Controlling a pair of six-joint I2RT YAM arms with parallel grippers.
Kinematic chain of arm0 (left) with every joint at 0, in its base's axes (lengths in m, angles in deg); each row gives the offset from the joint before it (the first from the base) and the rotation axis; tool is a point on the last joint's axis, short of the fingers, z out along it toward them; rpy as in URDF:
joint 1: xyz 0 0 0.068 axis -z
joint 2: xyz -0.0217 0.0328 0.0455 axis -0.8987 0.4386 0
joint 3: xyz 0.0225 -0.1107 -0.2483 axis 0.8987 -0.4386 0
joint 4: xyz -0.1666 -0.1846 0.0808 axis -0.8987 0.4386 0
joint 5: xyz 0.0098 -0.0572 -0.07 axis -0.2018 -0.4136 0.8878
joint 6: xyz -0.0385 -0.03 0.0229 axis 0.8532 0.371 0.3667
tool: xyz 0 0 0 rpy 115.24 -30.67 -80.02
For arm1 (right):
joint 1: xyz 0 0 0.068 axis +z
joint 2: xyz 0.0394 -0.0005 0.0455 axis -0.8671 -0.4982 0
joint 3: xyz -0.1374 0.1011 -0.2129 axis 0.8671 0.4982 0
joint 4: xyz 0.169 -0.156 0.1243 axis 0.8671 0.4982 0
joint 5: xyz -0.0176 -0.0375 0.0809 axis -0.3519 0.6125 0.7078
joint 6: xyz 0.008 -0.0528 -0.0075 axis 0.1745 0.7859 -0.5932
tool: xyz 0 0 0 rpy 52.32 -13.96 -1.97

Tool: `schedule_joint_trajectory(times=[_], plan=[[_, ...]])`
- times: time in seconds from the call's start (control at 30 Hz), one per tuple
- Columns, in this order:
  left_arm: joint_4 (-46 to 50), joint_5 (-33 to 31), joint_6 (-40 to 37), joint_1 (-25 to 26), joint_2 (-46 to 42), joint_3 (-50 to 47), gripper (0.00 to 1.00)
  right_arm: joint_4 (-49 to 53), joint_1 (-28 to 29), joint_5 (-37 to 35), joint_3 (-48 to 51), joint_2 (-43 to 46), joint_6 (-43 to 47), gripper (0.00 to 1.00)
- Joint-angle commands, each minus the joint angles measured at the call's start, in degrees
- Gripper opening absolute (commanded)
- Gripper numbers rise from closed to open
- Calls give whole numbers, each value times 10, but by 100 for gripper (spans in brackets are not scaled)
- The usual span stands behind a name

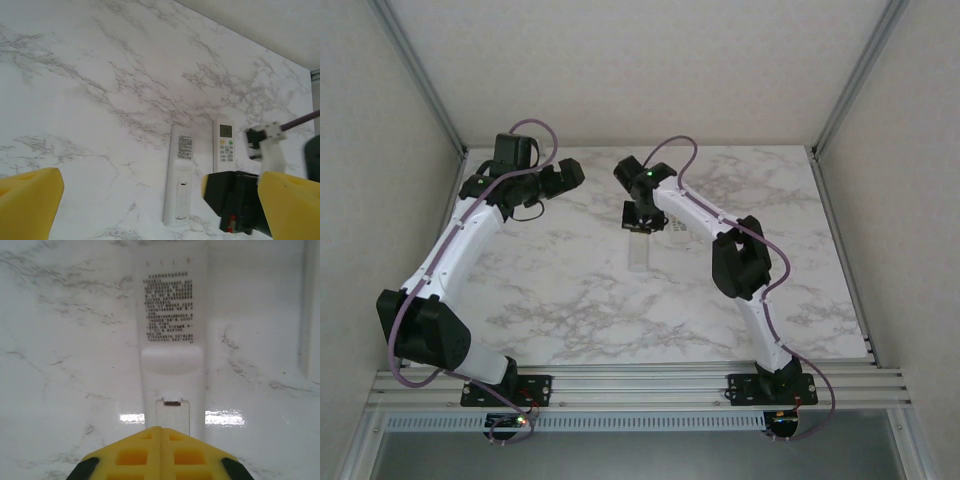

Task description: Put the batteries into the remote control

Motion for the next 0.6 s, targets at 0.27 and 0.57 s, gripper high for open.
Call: schedule_joint_trajectory(times=[0.27,0.57], plan=[[-4,4,5,-2,2,-5,100,-25,13,40,78,-58,-23,0],[-8,7,4,-3,1,-5,100,-12,10,-21,70,17,-54,70]])
